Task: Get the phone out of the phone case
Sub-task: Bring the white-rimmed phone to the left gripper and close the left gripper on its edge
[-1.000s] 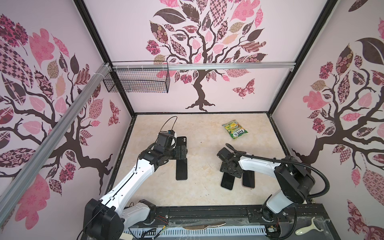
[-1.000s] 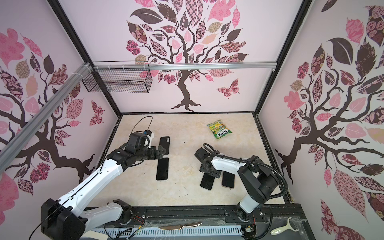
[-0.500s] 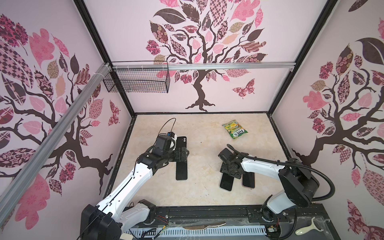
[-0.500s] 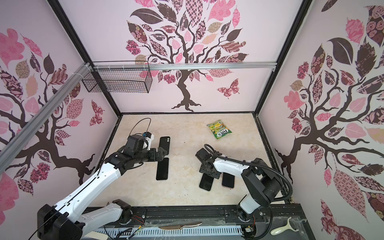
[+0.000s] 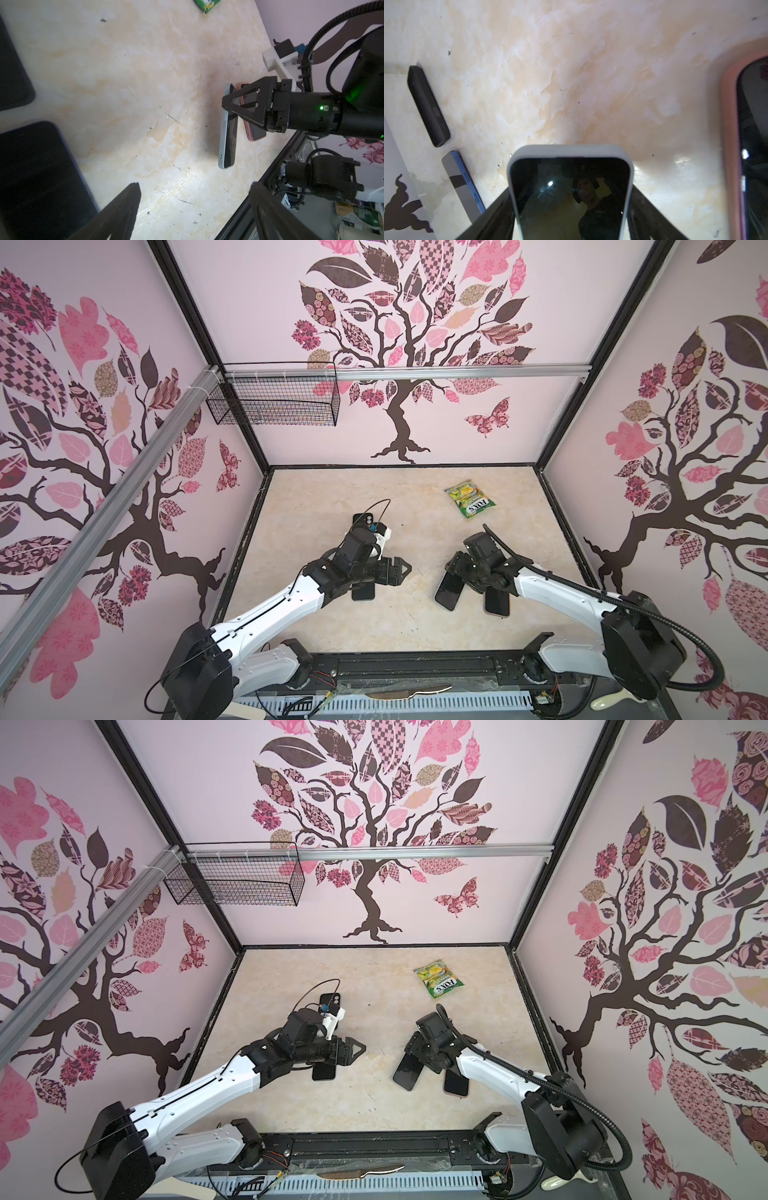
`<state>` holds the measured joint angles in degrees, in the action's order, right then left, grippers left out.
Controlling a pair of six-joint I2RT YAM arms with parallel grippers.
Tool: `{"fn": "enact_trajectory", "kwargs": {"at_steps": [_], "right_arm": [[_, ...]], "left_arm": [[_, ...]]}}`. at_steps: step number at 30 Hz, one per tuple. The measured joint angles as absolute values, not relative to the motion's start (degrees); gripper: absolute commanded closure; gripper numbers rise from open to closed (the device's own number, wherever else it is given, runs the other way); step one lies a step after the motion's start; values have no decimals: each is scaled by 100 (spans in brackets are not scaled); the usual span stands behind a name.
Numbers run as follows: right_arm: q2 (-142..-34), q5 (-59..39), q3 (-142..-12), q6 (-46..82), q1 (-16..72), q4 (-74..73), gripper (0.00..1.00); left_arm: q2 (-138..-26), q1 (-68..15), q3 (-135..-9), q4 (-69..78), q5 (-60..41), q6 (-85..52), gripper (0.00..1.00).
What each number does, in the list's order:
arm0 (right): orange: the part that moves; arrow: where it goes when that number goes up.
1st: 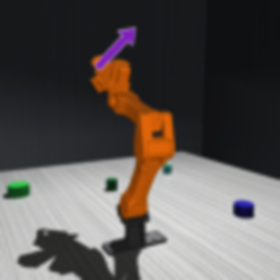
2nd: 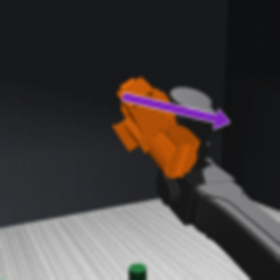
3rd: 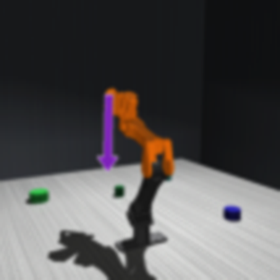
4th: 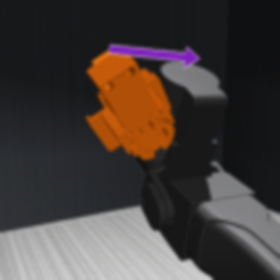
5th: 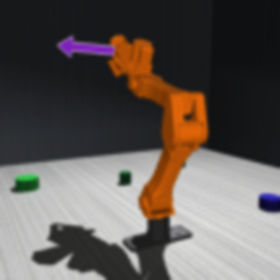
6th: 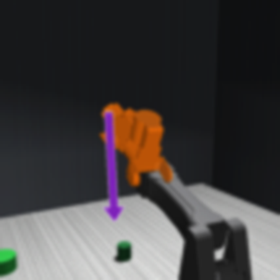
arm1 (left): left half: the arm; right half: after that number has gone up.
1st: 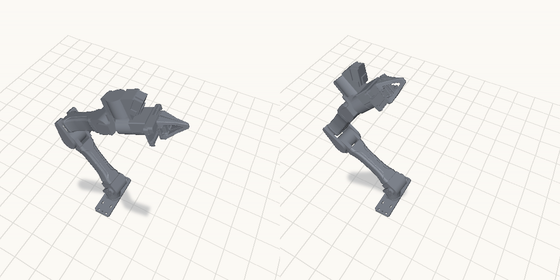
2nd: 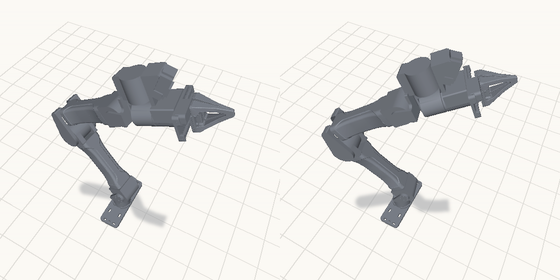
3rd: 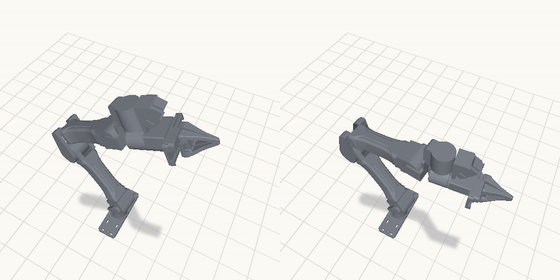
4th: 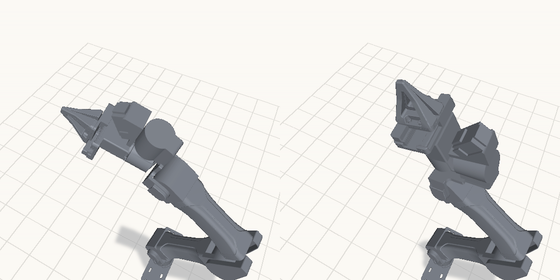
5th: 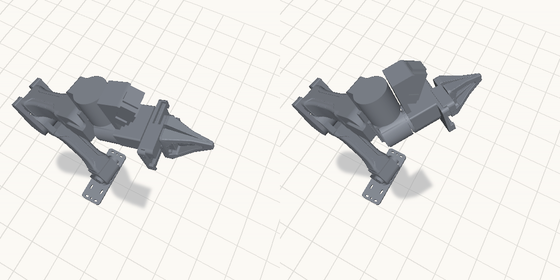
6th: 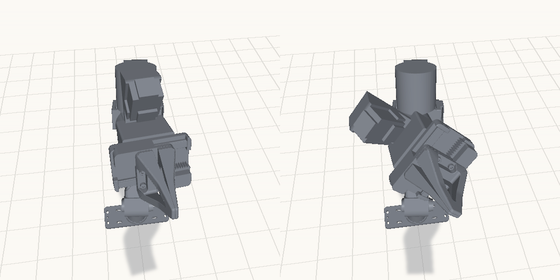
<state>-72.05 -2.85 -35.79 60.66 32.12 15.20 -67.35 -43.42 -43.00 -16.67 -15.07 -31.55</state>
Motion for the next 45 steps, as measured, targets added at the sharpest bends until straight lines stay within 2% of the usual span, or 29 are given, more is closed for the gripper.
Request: {"fn": "enact_trajectory", "kwargs": {"at_steps": [7, 11, 19, 21, 26, 29, 34, 45], "right_arm": [[-6862, -655, -3507, 6418, 3192, 1205, 49], [-6783, -895, -3468, 6689, 3168, 993, 50], [-6744, -1299, -3221, 7214, 3138, 626, 52], [-6733, -1365, -3131, 7356, 3129, 491, 53], [-6567, -1422, -2926, 7612, 3100, 211, 53], [-6473, -1452, -2818, 7752, 3063, 12, 54], [-6335, -1514, -2681, 7940, 3055, -285, 54], [-6202, -1507, -2679, 7944, 3055, -403, 51]], "left_arm": [[-7360, -4952, -4047, -790, -1645, -3312, 14], [-7583, -5210, -4010, -368, -1699, -3378, 18], [-7848, -5293, -3988, 213, -1730, -3500, 48], [-7905, -5295, -3988, 263, -1726, -3507, 49], [-7983, -5304, -3988, 373, -1737, -3524, 58], [-8060, -5304, -3988, 419, -1774, -3529, 60], [-8099, -5334, -3988, 429, -1826, -3590, 69], [-8162, -5356, -3988, 471, -1850, -3573, 99]]}}
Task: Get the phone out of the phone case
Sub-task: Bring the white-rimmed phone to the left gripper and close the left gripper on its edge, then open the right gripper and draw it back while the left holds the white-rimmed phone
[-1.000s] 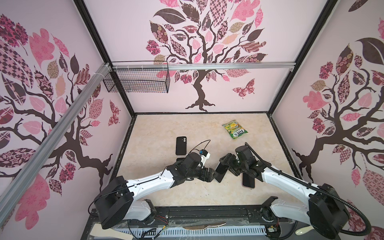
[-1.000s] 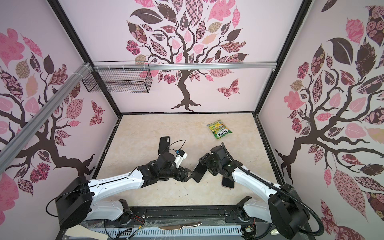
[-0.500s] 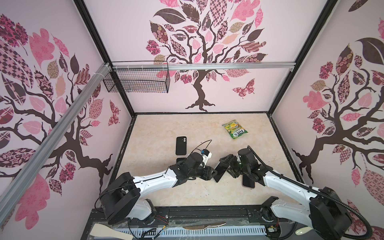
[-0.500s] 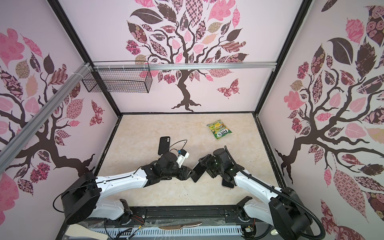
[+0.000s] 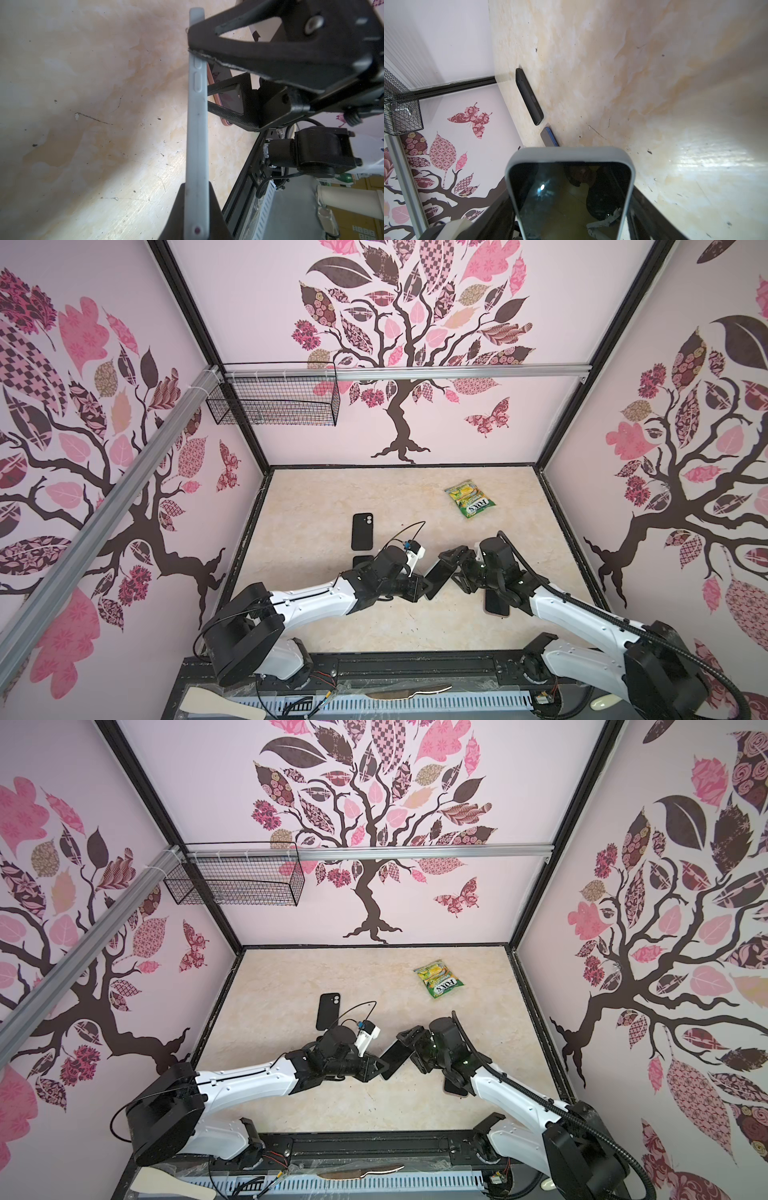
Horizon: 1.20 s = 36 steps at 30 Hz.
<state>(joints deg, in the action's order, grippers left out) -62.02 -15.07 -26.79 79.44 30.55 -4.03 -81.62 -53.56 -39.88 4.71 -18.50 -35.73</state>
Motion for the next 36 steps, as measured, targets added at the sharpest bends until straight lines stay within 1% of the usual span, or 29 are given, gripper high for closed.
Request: {"fn": "enact_trajectory", "kwargs": {"at_steps": [2, 7, 14, 18, 23, 27, 32, 36], "right_arm": [[-6154, -1476, -2679, 7909, 3055, -353, 41], [-5940, -1367, -2679, 7758, 3055, -224, 1], [-5096, -707, -2821, 6672, 3050, -60, 0], [-5028, -467, -3164, 5922, 3046, 117, 0], [-5030, -368, -3262, 5159, 3044, 169, 0], [-5028, -517, -3374, 4372, 3044, 336, 0], [-4998, -1055, -3811, 3301, 3044, 484, 0], [-4982, -1479, -4252, 2493, 3044, 593, 1]], "left_arm": [[-8162, -5358, -3988, 473, -1852, -3557, 100], [-8119, -5374, -3999, 451, -1846, -3524, 100], [-7712, -5354, -4049, -261, -1437, -3459, 100], [-7566, -5251, -4226, -530, -1304, -3441, 100], [-7404, -5000, -4307, -565, -1291, -3463, 100], [-7395, -4893, -4338, -591, -1186, -3433, 100], [-7249, -4941, -4359, -609, -1100, -3406, 100], [-6978, -4613, -4351, -517, -1409, -3514, 100]]}}
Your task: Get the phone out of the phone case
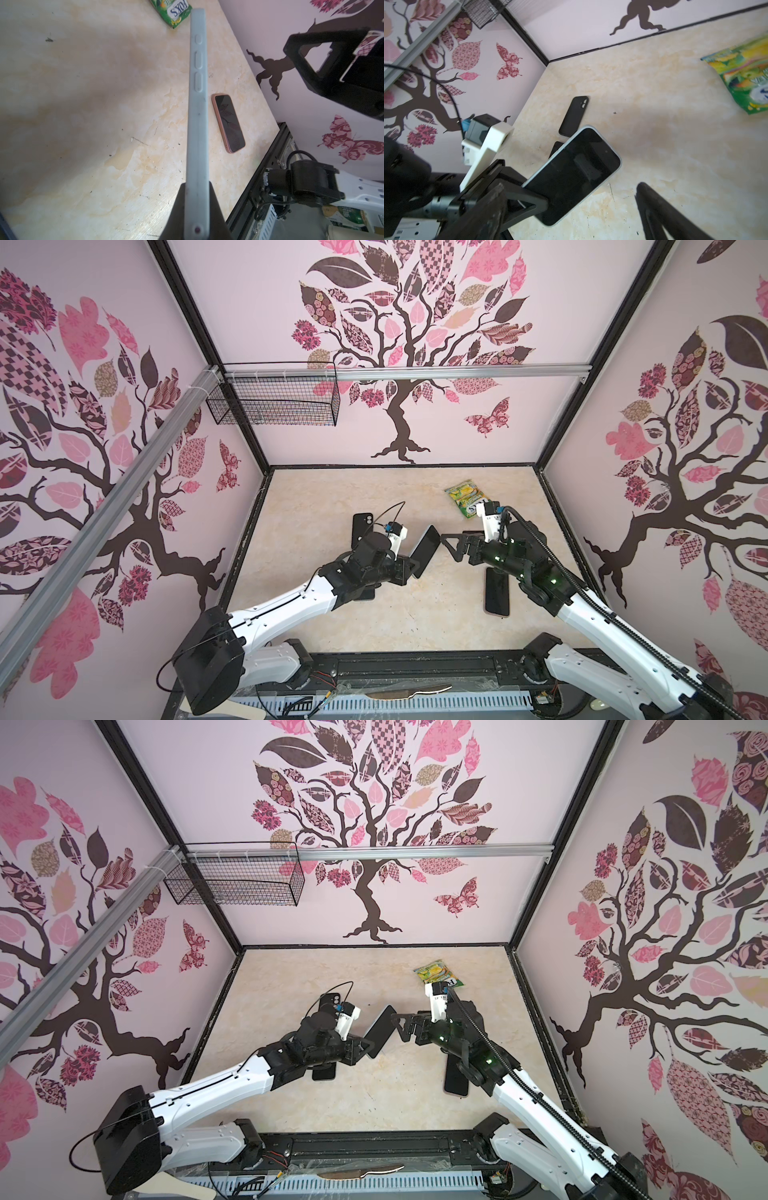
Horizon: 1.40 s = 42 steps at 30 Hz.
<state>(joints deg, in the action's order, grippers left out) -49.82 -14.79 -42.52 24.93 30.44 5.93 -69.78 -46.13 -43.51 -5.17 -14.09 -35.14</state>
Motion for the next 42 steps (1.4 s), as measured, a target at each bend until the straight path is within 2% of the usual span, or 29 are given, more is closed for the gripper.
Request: {"fn": "enact_trajectory", "kwargs": {"at_steps": [4, 14, 22, 28, 37, 42], "right_arm": [[-5006, -1702, -4606, 1929, 3044, 840, 0], [-5452, -2368, -5306, 1052, 2908, 1315, 0], [-5636, -4392, -5196, 1643, 1535, 493, 0], [-5782, -5610, -4853, 2392, 1476, -558, 0], [-5889, -6189, -4823, 2810, 1476, -1114, 14], [-5896, -6239, -4838, 2808, 1476, -1081, 27]], "left_arm": [[-6748, -4204, -4259, -311, -1723, -3570, 100], [-6097, -4176, -4123, -320, -1922, -3201, 100], [-5743, -4176, -3924, -259, -2211, -2882, 100], [-5607, -4176, -3883, -40, -2526, -2609, 100], [-5754, -4178, -3887, 128, -3197, -2290, 100], [-5798, -4278, -3892, 137, -3369, -2222, 100]]}}
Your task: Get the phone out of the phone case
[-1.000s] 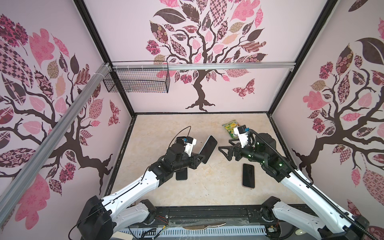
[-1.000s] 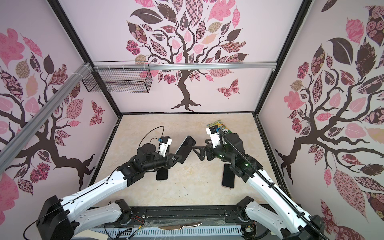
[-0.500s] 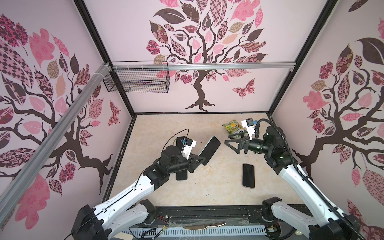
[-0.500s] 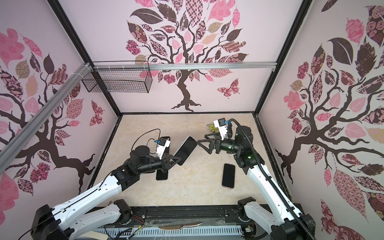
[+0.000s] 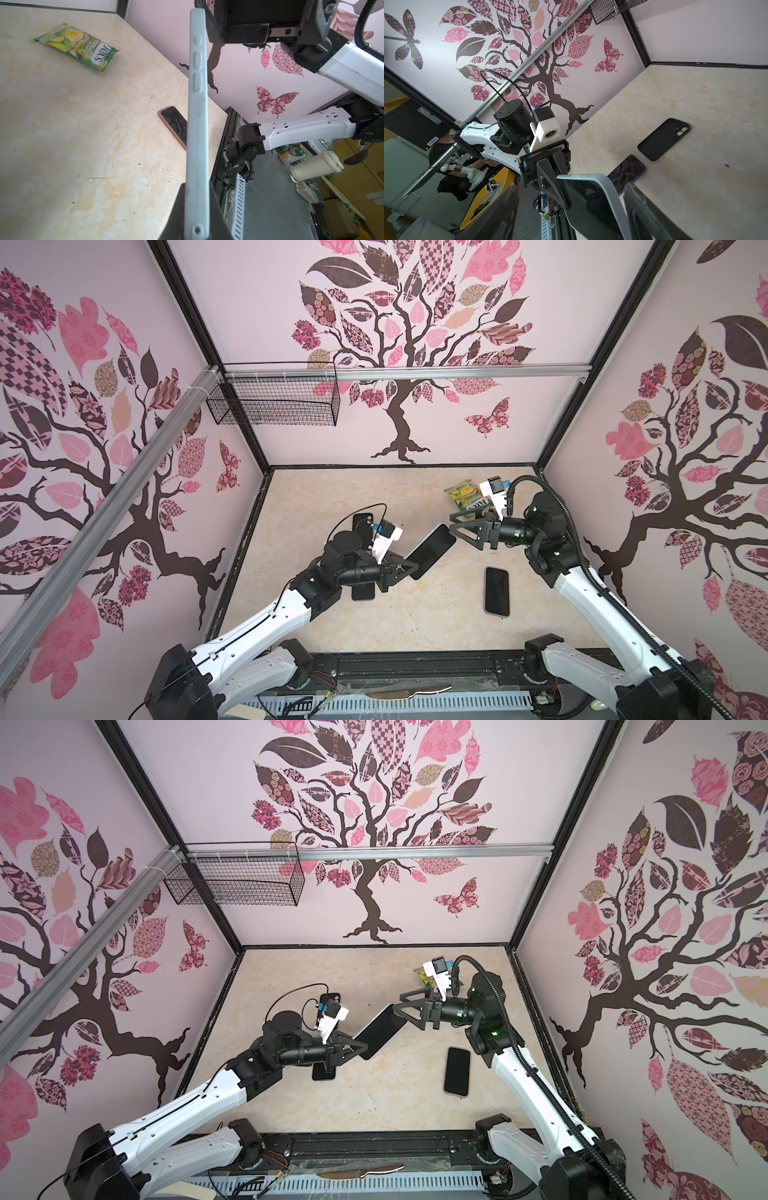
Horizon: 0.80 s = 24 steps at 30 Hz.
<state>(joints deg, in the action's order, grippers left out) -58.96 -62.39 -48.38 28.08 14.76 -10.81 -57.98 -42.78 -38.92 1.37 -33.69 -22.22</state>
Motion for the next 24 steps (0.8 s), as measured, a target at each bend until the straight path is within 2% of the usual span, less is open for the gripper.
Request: {"fn": "enact_trajectory", "kwargs": {"at_steps": [7, 16, 24], "right_arm": [[-5975, -6353, -4873, 2982, 1476, -1011, 43], [-5968, -6532, -4877, 3020, 1476, -810, 51], [-5959, -6702, -4877, 3343, 1476, -923, 72]], "left_arm": [[-5789, -4460, -3922, 99, -3363, -1938, 100], [-5776, -4466, -3922, 261, -3514, -1793, 100], [-5776, -4473, -3922, 384, -3673, -1741, 100]]}}
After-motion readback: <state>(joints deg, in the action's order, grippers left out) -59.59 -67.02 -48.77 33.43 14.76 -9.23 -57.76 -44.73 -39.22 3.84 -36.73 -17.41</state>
